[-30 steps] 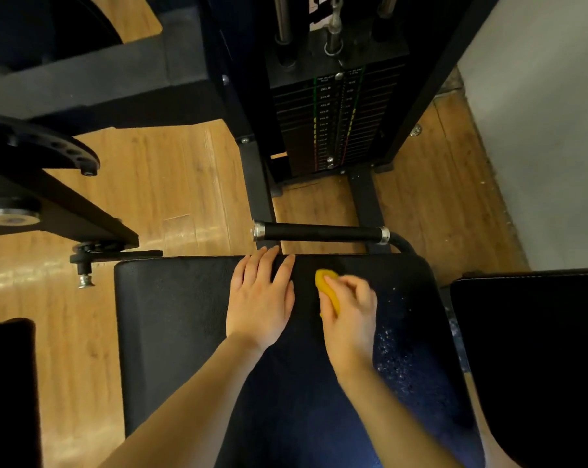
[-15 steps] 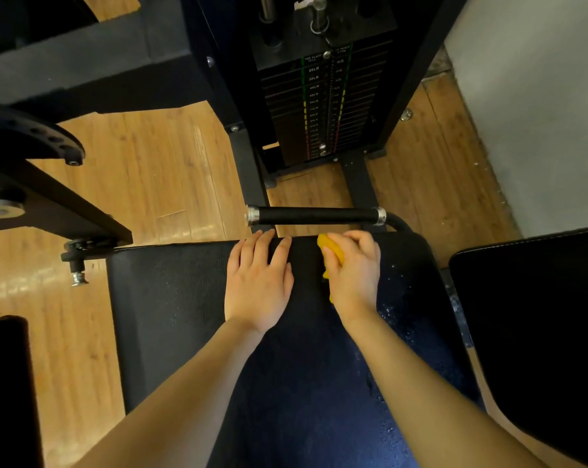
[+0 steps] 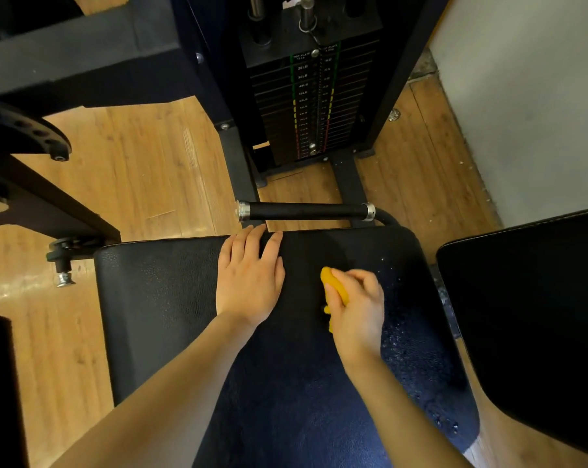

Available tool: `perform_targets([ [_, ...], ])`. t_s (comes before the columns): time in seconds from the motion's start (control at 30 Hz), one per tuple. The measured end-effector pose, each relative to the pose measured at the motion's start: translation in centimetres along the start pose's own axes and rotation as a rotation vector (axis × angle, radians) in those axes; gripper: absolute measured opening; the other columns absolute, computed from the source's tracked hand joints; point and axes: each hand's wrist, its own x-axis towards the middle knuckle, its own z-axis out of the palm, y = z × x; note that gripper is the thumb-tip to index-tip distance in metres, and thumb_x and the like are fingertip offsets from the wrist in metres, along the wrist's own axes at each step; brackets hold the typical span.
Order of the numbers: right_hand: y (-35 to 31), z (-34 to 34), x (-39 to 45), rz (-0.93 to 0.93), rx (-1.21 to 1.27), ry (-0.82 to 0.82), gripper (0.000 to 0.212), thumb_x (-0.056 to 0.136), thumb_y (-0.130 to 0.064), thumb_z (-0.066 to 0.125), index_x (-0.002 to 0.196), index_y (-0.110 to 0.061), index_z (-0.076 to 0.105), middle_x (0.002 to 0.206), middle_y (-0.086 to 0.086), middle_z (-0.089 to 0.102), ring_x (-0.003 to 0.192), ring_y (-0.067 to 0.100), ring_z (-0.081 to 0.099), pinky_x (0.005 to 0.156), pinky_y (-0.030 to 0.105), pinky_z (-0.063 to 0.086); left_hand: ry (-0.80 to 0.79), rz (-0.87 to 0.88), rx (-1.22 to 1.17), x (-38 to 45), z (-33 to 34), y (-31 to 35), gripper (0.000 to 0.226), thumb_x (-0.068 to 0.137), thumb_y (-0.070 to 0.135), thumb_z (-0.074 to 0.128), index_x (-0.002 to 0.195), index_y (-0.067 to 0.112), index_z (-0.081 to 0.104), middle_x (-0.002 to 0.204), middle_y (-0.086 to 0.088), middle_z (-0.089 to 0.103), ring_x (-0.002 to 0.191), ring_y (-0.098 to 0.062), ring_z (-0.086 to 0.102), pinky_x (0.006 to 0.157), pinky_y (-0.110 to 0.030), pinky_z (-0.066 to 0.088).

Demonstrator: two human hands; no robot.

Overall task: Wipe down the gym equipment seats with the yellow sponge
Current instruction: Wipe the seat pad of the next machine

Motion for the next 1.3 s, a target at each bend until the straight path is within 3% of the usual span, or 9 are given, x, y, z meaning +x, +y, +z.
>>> perform_targets([
  [0.17,-1.5,0.2,5.2,-0.055,-0.055,0.024,0.027,0.091,-0.02,0.064,0.118,-0.016,0.067,0.114,0.001,0.051,0.104,0.022,0.052,0.085,0.036,0.053,0.016,0.007,-0.007,0.0,0.0,0.0,0.042,0.097,0.032,0.041,0.135,0.018,0.05,0.136,-0.011,0.051,0.129,-0.03,0.042,0.111,-0.045,0.026],
  [0.33,-3.4,0.3,9.5,0.052,-0.087,0.016,0.03,0.093,-0.022,0.061,0.122,-0.016,0.064,0.119,0.001,0.051,0.114,0.019,0.047,0.093,0.024,0.043,0.017,0.004,0.003,0.0,-0.1,0.1,0.043,0.096,0.033,0.039,0.135,0.018,0.05,0.136,-0.01,0.051,0.129,-0.03,0.042,0.111,-0.045,0.026],
  [0.53,-1.7,-0.3,5.0,0.027,-0.01,-0.021,0.03,0.092,-0.022,0.062,0.122,-0.024,0.063,0.117,-0.007,0.045,0.097,0.024,0.059,0.069,0.023,0.057,0.002,0.003,-0.001,-0.1,-0.2,0.0,0.044,0.097,0.033,0.039,0.137,0.017,0.049,0.137,-0.011,0.05,0.13,-0.03,0.041,0.112,-0.045,0.026],
  [0.6,-0.5,-0.9,1.9,0.018,-0.008,-0.005,0.03,0.09,-0.019,0.064,0.119,-0.025,0.065,0.117,-0.005,0.047,0.099,0.022,0.057,0.07,0.026,0.057,0.006,0.003,-0.011,-0.1,-0.3,0.1,0.044,0.096,0.033,0.039,0.136,0.017,0.05,0.136,-0.011,0.051,0.13,-0.031,0.041,0.111,-0.046,0.026],
  [0.77,0.5,-1.4,-0.9,0.047,0.021,0.011,0.029,0.088,-0.014,0.067,0.116,-0.022,0.069,0.112,-0.011,0.043,0.097,0.024,0.056,0.061,0.009,0.05,-0.01,0.002,-0.005,0.0,-0.5,0.2,0.044,0.096,0.033,0.039,0.136,0.017,0.05,0.137,-0.011,0.05,0.129,-0.031,0.041,0.11,-0.046,0.027],
  [0.97,-1.1,-0.4,7.2,0.038,-0.007,0.045,0.022,0.091,-0.022,0.065,0.113,-0.022,0.07,0.109,-0.011,0.045,0.093,0.03,0.059,0.074,0.033,0.057,0.001,0.002,0.005,-0.1,-0.4,0.1,0.043,0.096,0.032,0.041,0.135,0.017,0.051,0.135,-0.011,0.052,0.128,-0.031,0.043,0.11,-0.045,0.027],
  [1.07,-2.2,-0.4,10.0,0.097,-0.083,0.051,0.026,0.093,-0.024,0.062,0.117,-0.017,0.068,0.116,-0.001,0.053,0.108,0.024,0.053,0.086,0.024,0.049,0.004,0.004,0.005,0.0,-0.4,0.2,0.041,0.097,0.031,0.042,0.135,0.017,0.051,0.134,-0.011,0.052,0.128,-0.031,0.043,0.11,-0.046,0.027],
  [1.17,-1.8,-0.8,8.9,0.062,-0.029,0.013,0.024,0.093,-0.022,0.061,0.116,-0.021,0.068,0.112,-0.004,0.051,0.103,0.023,0.056,0.071,0.013,0.049,0.003,-0.002,0.007,0.0,-0.5,0.2,0.042,0.096,0.031,0.042,0.135,0.017,0.051,0.135,-0.011,0.052,0.128,-0.031,0.042,0.11,-0.045,0.026],
  [1.3,1.5,-1.7,2.6,-0.008,-0.006,0.01,0.036,0.085,-0.006,0.062,0.114,-0.028,0.066,0.116,0.002,0.057,0.107,0.019,0.052,0.091,0.036,0.047,-0.019,-0.003,0.009,0.0,-0.6,0.2,0.044,0.096,0.033,0.039,0.135,0.017,0.05,0.136,-0.011,0.051,0.129,-0.031,0.041,0.111,-0.045,0.025],
])
